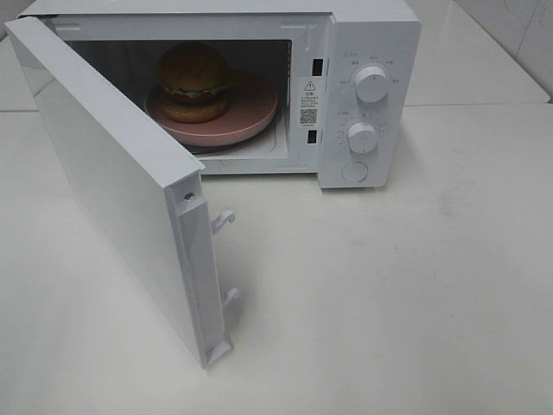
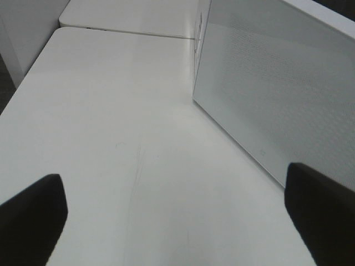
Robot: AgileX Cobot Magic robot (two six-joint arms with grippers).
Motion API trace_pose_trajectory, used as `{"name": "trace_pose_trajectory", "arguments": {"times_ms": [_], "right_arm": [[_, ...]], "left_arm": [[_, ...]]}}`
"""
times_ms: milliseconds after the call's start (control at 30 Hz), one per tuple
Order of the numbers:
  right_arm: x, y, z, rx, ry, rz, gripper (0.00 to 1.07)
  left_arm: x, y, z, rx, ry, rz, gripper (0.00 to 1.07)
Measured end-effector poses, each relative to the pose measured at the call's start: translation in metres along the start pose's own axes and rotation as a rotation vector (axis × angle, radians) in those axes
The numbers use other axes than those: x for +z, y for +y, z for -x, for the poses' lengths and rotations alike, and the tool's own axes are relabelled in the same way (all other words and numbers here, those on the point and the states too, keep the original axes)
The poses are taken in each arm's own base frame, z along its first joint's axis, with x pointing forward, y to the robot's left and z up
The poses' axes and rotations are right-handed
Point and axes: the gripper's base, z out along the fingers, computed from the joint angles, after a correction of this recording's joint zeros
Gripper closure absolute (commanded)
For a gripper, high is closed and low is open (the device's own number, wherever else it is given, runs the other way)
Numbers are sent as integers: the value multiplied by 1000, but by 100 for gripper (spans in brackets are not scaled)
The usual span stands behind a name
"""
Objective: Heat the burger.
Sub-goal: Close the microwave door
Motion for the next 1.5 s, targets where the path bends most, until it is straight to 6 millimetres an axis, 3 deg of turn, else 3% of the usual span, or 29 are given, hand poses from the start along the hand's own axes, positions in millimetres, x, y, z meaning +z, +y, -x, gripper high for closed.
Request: {"name": "trace_pose_trajectory", "arguments": {"times_ms": [300, 600, 1167, 1233, 1267, 1300, 1333, 1367, 1400, 1433, 1500], "right_arm": [[0, 0, 0, 0, 0, 0, 32], [0, 0, 0, 0, 0, 0, 32], [0, 0, 0, 0, 0, 0, 32], [0, 0, 0, 0, 0, 0, 32], [0, 0, 0, 0, 0, 0, 32], [0, 0, 0, 0, 0, 0, 32], [0, 0, 0, 0, 0, 0, 32], [0, 0, 0, 0, 0, 0, 32], [0, 0, 0, 0, 0, 0, 32], [0, 0, 0, 0, 0, 0, 32], [0, 0, 0, 0, 0, 0, 32]], "left_arm": [[24, 1, 22, -12, -46, 7, 8], [54, 3, 30, -30, -61, 11, 11], [135, 9, 40, -91, 46, 29, 16], [152, 11, 38, -80, 74, 38, 30], [152, 11, 38, -80, 74, 38, 30], [163, 13, 35, -82, 91, 45, 50], [169, 14, 33, -79, 106, 49, 59], [169, 14, 33, -79, 106, 49, 59], [178, 15, 30, -69, 131, 57, 79], [178, 15, 30, -69, 131, 57, 79], [191, 18, 25, -63, 155, 70, 100]]}}
